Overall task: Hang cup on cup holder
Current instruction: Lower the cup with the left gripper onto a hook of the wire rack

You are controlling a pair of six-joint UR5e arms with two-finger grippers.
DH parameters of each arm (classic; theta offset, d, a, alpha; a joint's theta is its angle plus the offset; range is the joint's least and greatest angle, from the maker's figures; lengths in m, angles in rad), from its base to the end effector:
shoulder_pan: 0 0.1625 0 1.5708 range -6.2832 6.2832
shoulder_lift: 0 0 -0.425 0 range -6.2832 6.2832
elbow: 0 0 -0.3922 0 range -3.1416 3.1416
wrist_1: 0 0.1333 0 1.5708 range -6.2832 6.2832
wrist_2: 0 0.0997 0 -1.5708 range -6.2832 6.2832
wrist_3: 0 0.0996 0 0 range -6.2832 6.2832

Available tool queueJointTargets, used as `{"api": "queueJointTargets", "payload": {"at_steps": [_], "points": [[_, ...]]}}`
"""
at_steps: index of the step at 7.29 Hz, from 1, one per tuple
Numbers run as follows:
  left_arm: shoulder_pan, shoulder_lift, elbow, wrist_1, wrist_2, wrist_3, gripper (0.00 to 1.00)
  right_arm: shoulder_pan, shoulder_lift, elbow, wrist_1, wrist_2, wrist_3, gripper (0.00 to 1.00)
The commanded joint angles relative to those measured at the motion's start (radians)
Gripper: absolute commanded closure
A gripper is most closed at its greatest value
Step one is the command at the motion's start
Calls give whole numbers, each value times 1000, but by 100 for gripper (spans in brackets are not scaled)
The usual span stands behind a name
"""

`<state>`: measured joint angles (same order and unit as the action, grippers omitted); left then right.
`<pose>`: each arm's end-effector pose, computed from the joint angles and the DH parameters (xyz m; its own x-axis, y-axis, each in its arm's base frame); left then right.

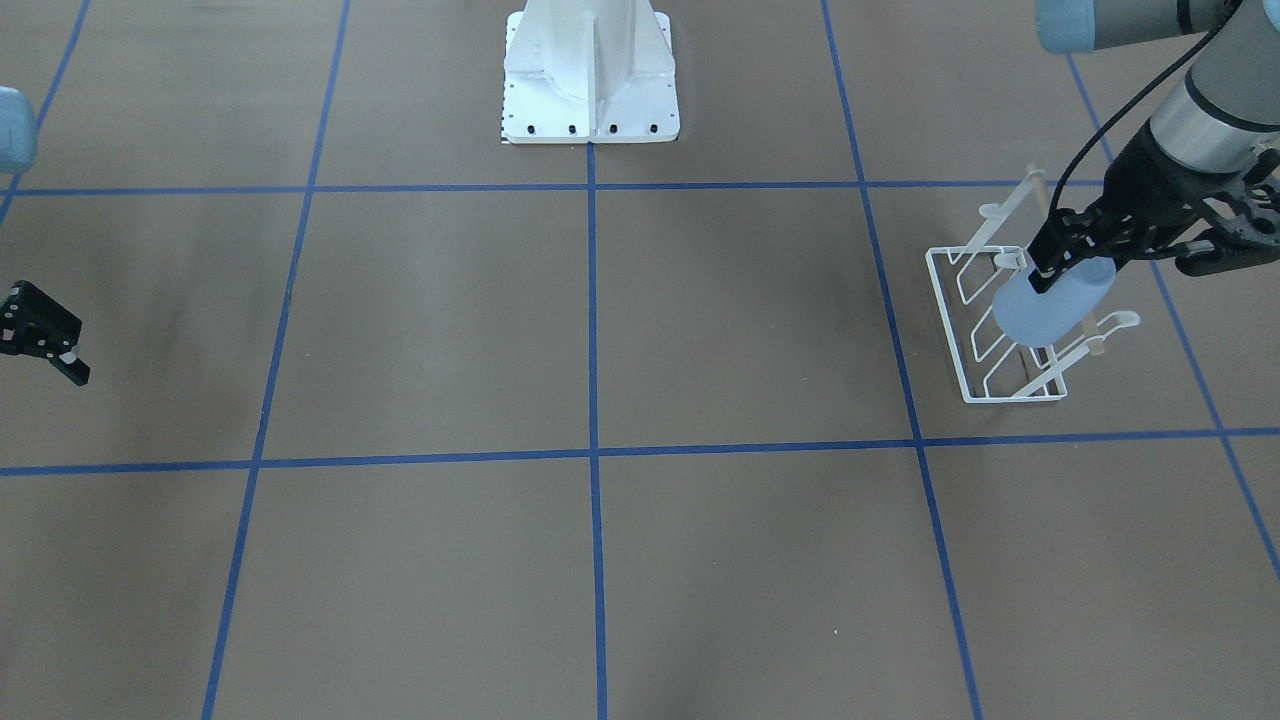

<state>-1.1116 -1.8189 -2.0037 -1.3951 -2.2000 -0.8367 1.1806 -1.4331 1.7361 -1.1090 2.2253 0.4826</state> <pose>0.1703 -0.5130 0.3498 0.6889 -0.1712 -0.7044 0.1845 0.9811 -0.0580 -0.1455 -0.5449 0.4544 0.6353 -0.3029 0.7104 -0.0230 0.9120 0.4095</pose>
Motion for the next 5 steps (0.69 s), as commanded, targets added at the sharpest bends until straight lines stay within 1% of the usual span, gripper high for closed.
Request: {"api": "queueJointTargets", "payload": {"at_steps": [1,2,5], "points": [[1,-13,22,-4,-1,1,100,1,2,-1,1,-1,1,0],[3,-34,48,-2,-1,1,100,-1,0,2,0,0,1,0],[24,-36,74,-4,0,2,100,-1,0,2,0,0,1,0]]}}
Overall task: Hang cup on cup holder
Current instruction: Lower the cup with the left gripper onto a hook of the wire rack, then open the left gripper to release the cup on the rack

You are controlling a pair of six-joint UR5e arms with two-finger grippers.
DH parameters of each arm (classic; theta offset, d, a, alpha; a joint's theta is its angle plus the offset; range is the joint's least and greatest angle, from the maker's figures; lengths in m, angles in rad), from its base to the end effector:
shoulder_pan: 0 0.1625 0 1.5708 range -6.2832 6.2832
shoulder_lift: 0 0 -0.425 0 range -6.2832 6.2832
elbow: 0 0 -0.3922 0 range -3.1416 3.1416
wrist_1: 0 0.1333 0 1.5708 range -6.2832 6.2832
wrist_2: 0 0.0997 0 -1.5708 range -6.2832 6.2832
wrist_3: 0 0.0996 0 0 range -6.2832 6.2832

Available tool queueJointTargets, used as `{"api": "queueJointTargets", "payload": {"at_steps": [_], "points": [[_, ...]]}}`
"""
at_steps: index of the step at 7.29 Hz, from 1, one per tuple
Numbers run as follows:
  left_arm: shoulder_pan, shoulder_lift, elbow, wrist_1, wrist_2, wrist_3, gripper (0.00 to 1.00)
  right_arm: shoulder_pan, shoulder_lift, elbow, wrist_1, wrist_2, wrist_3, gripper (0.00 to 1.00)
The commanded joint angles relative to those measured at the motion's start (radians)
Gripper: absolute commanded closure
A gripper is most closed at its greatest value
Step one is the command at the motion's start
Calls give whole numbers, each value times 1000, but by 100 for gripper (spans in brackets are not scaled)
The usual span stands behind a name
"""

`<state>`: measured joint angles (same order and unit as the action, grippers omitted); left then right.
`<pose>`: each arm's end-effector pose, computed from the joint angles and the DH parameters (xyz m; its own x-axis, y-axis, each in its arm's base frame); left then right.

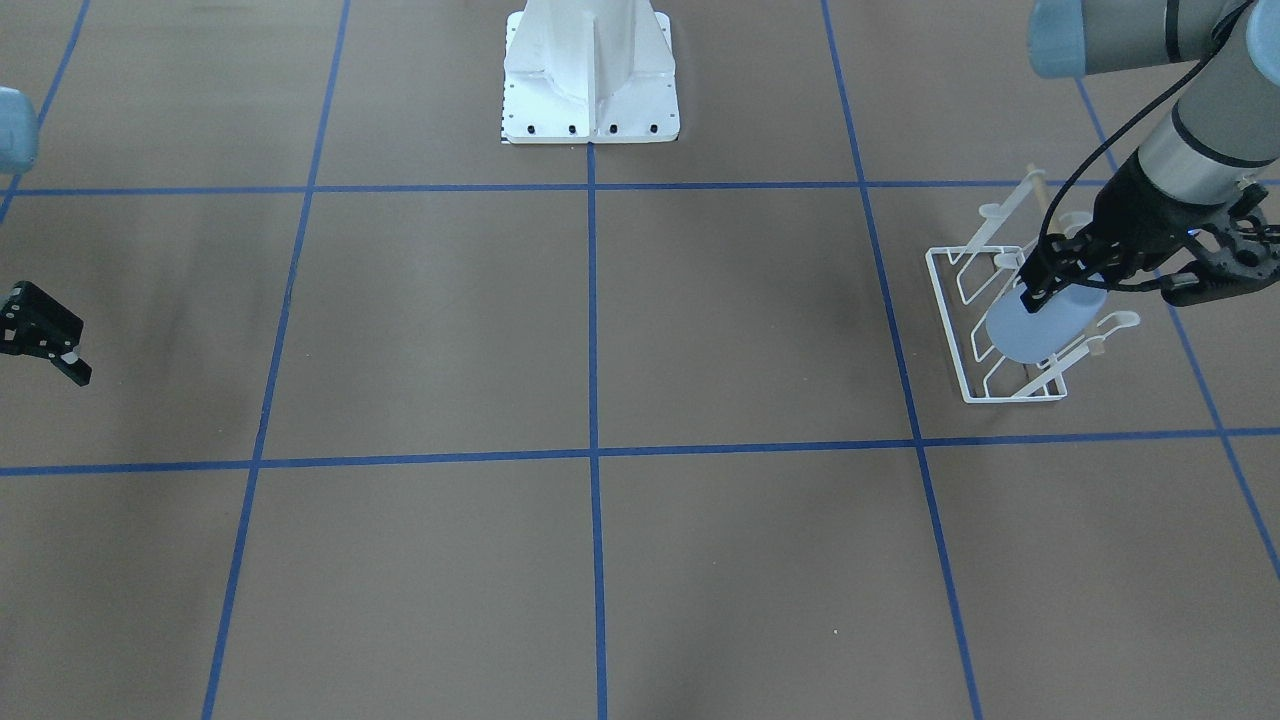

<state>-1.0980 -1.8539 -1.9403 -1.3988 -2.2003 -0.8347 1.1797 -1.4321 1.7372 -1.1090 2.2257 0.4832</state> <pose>0.1867 -0.5290 0.3577 0.6992 -0.1752 -0.6931 0.1704 0.9824 -0.0765 -0.1461 -0.5449 0.4533 0.6341 -0.3044 0.7108 -0.0227 0.9115 0.4107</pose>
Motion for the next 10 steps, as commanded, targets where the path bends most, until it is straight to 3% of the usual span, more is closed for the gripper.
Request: {"api": "queueJointTargets", "payload": {"at_steps": [1,4,5,8,10], "points": [[24,4,18,0,-1,-1,100,0,1,4,0,0,5,0],[43,-1,67,-3,1,-1,100,0,4,10,-21,0,6,0],[43,1,72,-3,-1,0,96,0,4,10,-22,0,6,0],[46,9,80,-18,-1,0,47,0,6,12,-22,3,6,0],[46,12,70,-23,-9,0,2,0,6,28,-55,3,6,0]]}}
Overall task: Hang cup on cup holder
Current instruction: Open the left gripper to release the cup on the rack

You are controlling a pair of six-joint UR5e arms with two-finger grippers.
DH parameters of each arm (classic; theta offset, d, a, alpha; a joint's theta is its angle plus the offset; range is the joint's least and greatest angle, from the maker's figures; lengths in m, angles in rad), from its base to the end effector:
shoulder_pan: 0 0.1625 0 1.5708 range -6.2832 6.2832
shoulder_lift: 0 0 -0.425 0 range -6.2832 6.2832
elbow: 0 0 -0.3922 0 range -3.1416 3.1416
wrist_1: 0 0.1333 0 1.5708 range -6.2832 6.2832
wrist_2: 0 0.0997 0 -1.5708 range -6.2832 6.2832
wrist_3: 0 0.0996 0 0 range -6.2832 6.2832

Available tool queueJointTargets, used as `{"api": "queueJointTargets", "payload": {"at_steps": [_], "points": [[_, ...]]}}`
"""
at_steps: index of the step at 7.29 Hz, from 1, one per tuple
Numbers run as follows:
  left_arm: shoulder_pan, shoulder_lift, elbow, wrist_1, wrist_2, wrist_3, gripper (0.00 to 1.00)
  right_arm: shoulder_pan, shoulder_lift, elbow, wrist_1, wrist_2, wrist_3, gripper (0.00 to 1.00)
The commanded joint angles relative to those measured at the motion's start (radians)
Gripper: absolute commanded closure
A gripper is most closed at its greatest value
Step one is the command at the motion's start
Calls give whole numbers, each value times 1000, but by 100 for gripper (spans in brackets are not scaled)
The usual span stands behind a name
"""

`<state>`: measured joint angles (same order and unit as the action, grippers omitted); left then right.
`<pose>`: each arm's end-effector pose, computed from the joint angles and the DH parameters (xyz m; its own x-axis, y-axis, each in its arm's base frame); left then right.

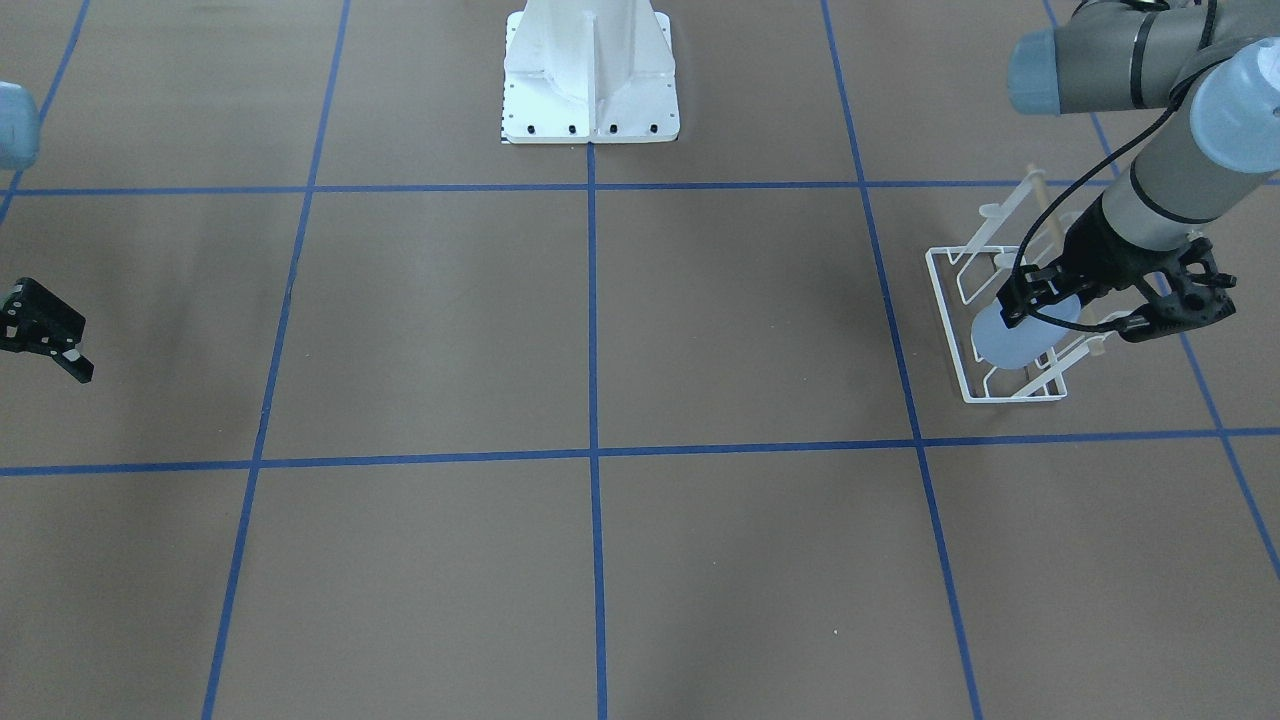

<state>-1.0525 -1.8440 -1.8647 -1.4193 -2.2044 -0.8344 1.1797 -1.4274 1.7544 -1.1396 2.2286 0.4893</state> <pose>0.2174 -0.5312 0.3942 0.7264 -0.1812 -0.6629 0.1265 0.9834 -0.1301 -0.1461 -0.5441 0.4458 0.6344 -0.2938 0.7150 -0.0242 0.9169 0.3983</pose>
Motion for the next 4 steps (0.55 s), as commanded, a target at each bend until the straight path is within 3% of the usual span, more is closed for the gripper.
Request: {"api": "queueJointTargets", "payload": {"at_steps": [1,3,4], "points": [[-1,2,-22,-3,-5,1,2,1,-1,52,-96,0,-2,0],[-18,-3,-79,-4,-6,64,2,33,-1,108,-192,2,-6,0],[-82,29,-97,-1,-6,187,2,69,-4,108,-221,9,-14,0]]}}
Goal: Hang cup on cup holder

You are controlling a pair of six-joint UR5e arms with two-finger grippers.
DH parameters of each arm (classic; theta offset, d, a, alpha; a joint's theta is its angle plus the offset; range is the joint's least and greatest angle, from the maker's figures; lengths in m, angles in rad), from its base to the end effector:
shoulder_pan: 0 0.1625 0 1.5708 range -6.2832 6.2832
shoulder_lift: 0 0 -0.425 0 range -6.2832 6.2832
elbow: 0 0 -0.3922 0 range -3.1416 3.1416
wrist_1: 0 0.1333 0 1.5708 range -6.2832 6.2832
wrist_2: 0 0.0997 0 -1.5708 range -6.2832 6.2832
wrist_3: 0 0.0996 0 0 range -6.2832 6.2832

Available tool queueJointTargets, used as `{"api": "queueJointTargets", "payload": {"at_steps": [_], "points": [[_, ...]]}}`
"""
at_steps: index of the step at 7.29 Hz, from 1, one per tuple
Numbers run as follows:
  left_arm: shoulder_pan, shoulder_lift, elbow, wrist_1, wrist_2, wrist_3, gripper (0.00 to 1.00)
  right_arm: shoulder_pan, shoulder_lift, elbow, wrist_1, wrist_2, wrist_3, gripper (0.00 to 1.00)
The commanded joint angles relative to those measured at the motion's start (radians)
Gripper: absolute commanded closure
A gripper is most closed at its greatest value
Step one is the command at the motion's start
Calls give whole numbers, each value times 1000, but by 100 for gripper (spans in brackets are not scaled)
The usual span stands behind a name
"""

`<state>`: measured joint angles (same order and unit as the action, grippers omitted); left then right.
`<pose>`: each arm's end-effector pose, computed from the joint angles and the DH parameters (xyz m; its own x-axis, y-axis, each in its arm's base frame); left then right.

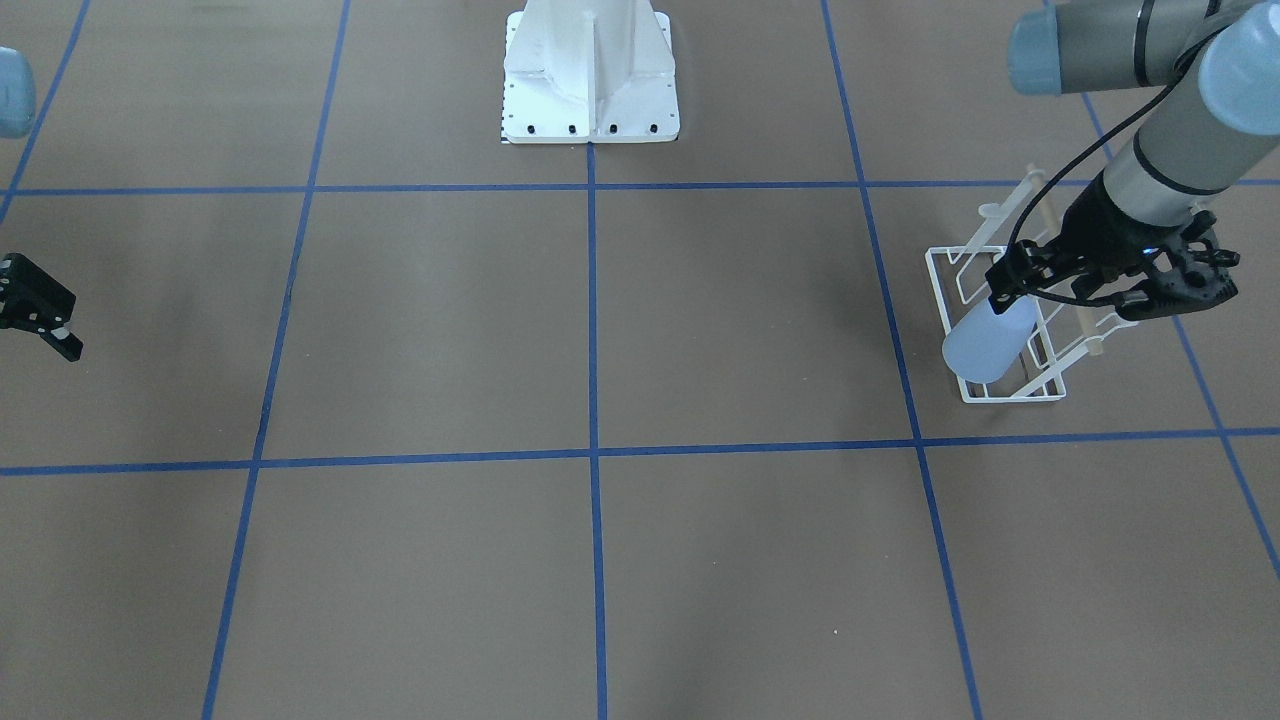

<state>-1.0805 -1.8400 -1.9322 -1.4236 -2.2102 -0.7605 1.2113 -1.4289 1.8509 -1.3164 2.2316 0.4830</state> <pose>0.1963 -0.5246 0.3654 0.7056 -0.0874 -0.7032 0.0959 0.9950 -0.0274 -0.1241 -0.5354 0.4215 0.6622 -0.2254 0.7146 -0.0375 0.9425 0.3321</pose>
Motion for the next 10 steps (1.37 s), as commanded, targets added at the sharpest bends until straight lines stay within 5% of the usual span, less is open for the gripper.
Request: {"api": "queueJointTargets", "payload": {"at_steps": [1,4,6,8,10], "points": [[-109,78,-48,0,-2,242,2,84,-13,10,-68,38,-23,0],[-292,116,50,-6,-5,565,2,198,-7,-4,-304,60,-341,0],[-453,120,245,-36,-87,851,2,229,-16,-12,-360,62,-403,0],[-516,119,341,-90,-124,896,2,229,-25,-15,-362,66,-403,0],[-513,104,313,-101,-199,752,2,228,-15,-51,-377,92,-394,0]]}}
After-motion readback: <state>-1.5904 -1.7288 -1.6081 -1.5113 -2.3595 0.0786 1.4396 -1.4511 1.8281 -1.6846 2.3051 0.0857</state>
